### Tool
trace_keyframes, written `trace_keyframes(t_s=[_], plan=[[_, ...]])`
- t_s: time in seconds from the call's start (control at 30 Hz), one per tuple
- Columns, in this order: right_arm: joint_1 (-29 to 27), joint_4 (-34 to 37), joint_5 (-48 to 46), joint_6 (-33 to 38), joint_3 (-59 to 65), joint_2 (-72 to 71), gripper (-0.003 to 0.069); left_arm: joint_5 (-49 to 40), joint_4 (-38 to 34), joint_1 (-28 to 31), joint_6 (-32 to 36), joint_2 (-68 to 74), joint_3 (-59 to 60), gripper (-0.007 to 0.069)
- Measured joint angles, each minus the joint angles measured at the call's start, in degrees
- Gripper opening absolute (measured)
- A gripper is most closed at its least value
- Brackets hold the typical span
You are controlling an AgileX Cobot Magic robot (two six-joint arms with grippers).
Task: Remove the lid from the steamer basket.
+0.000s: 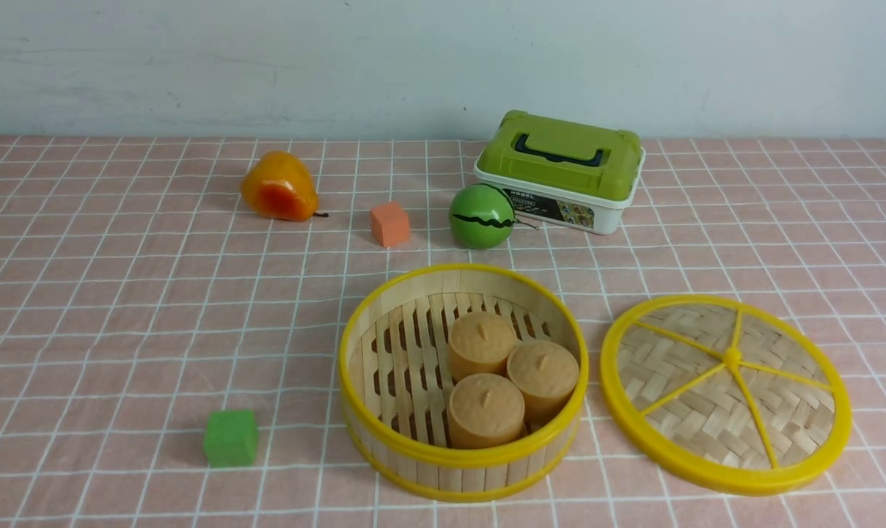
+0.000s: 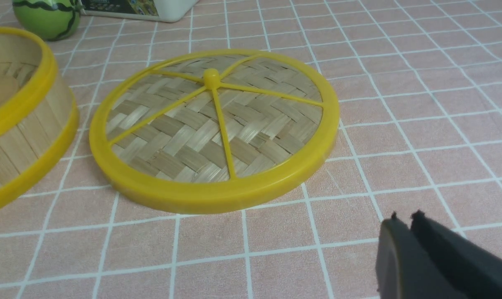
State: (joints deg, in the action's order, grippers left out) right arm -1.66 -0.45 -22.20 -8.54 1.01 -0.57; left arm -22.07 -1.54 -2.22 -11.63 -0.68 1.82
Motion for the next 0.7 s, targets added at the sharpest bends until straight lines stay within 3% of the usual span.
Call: trace_keyframes(t_s=[0.7], plan=[[0.0, 0.0, 0.0, 0.0, 0.0, 0.0, 0.0027, 0.0, 0.0, 0.0, 0.0, 0.0, 0.0, 0.0239]])
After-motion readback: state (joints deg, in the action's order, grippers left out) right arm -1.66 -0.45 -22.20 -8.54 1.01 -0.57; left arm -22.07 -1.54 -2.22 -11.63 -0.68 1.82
